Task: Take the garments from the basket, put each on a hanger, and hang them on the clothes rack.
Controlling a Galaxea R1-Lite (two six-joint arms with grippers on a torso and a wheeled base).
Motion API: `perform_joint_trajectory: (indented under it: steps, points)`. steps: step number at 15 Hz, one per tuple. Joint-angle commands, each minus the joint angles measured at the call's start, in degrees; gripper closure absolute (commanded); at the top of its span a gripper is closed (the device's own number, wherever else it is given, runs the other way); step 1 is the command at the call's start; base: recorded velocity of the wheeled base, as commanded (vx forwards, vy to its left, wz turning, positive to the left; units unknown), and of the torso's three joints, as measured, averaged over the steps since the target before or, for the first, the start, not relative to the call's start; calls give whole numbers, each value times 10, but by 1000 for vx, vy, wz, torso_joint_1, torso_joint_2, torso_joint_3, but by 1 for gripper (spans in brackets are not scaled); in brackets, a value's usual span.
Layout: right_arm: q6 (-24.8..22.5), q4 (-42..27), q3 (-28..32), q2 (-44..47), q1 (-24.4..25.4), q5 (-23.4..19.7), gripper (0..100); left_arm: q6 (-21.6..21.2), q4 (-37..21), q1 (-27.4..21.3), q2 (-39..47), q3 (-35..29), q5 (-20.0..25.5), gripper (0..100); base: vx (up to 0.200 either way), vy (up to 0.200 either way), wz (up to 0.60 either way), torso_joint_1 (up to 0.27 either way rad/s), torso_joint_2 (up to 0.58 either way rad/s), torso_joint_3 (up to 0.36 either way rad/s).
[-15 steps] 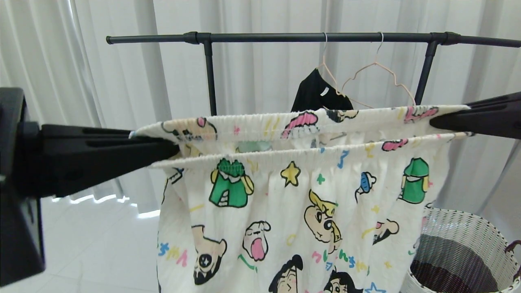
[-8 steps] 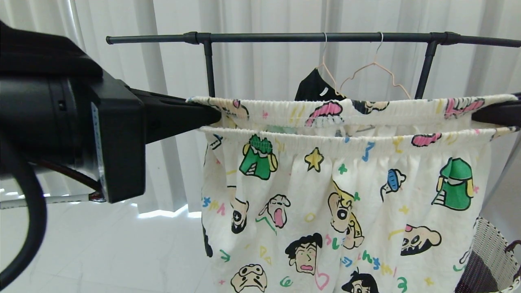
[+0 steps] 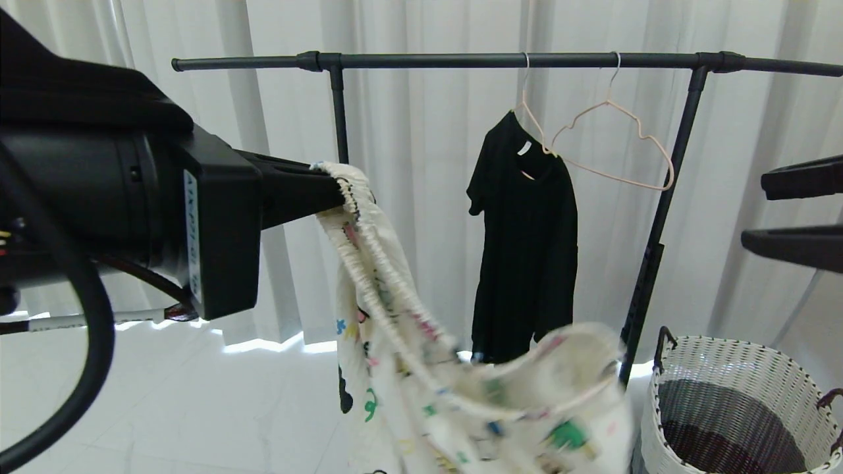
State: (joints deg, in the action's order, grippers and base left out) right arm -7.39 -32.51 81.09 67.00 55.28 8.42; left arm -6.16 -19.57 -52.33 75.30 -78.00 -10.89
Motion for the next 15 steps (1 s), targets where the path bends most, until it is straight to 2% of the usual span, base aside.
perform_joint_trajectory:
  steps: [1, 4, 6, 8, 9, 11, 12, 15]
  points:
    - [-11, 3, -30, -20, 2, -2, 0, 0, 1, 13, 8, 1, -4, 100, 0, 0, 0, 0, 0, 0]
    - [-19, 7, -61, -47, -8, 4, 0, 0, 1, 23, 19, 4, -50, 100, 0, 0, 0, 0, 0, 0]
    - [-21, 1, -88, -64, -96, 50, 0, 1, 1, 28, 11, 18, -60, 100, 0, 0, 0, 0, 0, 0]
    - [-23, -11, -132, -74, -218, 128, 0, 2, 1, 43, -13, 41, -68, 100, 0, 0, 0, 0, 0, 0]
    - [-25, -20, -175, -79, -305, 170, 0, 3, 1, 55, -36, 65, -71, 100, 0, 0, 0, 0, 0, 0]
    - [-34, -7, -260, -86, -402, 179, 0, 2, 1, 65, -69, 102, -72, 100, 0, 0, 0, 0, 0, 0]
    - [-47, 21, -298, -96, -429, 179, 0, 2, 1, 65, -80, 112, -73, 100, 0, 0, 0, 0, 0, 0]
    - [-119, 137, -401, -129, -449, 179, 0, 2, 1, 72, -89, 127, -75, 100, 0, 0, 0, 0, 0, 0]
